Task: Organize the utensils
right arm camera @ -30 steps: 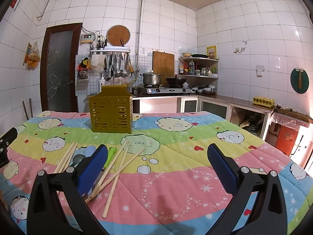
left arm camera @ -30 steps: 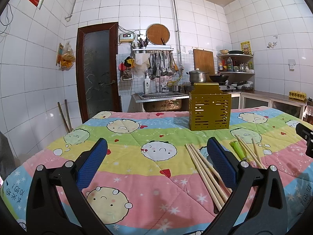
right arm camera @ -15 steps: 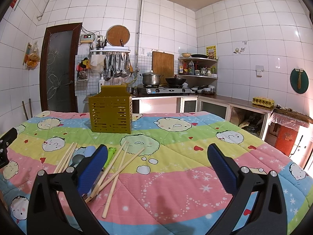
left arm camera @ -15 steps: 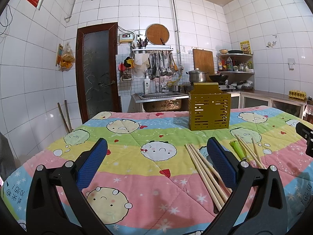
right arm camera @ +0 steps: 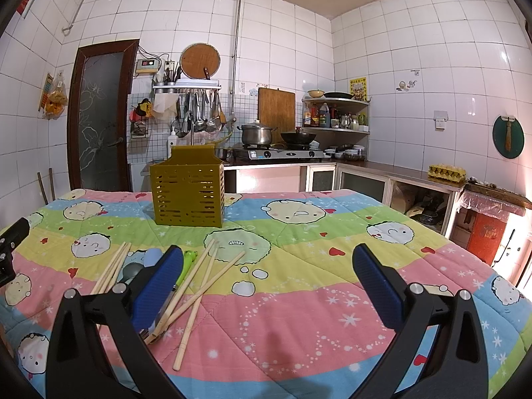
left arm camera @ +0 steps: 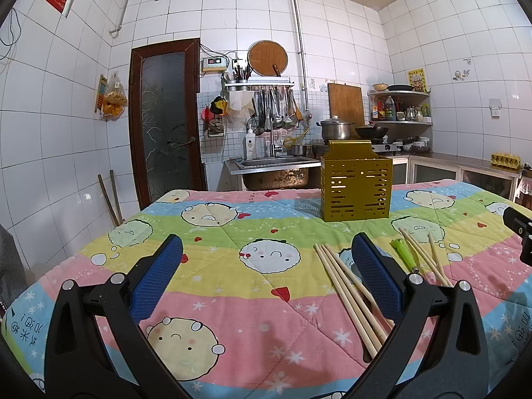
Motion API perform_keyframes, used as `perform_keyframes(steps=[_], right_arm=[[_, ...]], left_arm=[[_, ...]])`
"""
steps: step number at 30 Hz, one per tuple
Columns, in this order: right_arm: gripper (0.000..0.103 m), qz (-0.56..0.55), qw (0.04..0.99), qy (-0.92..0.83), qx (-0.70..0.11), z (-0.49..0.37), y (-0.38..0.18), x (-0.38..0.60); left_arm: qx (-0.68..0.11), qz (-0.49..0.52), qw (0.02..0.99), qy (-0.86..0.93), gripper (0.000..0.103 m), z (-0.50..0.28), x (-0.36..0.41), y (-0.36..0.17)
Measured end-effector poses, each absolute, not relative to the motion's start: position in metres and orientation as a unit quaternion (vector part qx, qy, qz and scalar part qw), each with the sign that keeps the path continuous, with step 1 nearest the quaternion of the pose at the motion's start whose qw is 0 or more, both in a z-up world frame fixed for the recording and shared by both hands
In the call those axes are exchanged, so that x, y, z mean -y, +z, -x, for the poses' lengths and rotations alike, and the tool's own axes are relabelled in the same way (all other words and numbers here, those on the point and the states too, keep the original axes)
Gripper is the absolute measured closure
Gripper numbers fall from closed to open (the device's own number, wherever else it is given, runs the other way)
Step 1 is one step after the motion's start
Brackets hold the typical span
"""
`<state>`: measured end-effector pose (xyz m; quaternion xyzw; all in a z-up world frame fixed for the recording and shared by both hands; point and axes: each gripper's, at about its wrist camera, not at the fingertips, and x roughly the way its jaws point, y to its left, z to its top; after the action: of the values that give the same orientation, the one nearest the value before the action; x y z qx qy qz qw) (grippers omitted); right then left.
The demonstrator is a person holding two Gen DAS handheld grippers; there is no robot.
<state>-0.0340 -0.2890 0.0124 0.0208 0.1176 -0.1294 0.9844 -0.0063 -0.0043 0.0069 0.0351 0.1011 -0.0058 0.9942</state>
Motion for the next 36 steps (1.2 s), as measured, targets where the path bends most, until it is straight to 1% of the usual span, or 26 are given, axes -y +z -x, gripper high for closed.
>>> perform_keyframes(steps=[29, 36], right_arm=[[0.004, -0.02, 0.984, -0.13, -0.118, 0.0343, 0.0125, 0.2892], [0.004, -0.018, 0.984, -0.129, -0.124, 0.0338, 0.0152, 0.2948]], left_arm=[[-0.101, -0.035, 0.994, -0.006, 0.005, 0.0071, 0.0048, 0.0079], [-0.117, -0.033, 0.993, -0.002, 0.005, -0.0001, 0.0047, 0.0091]])
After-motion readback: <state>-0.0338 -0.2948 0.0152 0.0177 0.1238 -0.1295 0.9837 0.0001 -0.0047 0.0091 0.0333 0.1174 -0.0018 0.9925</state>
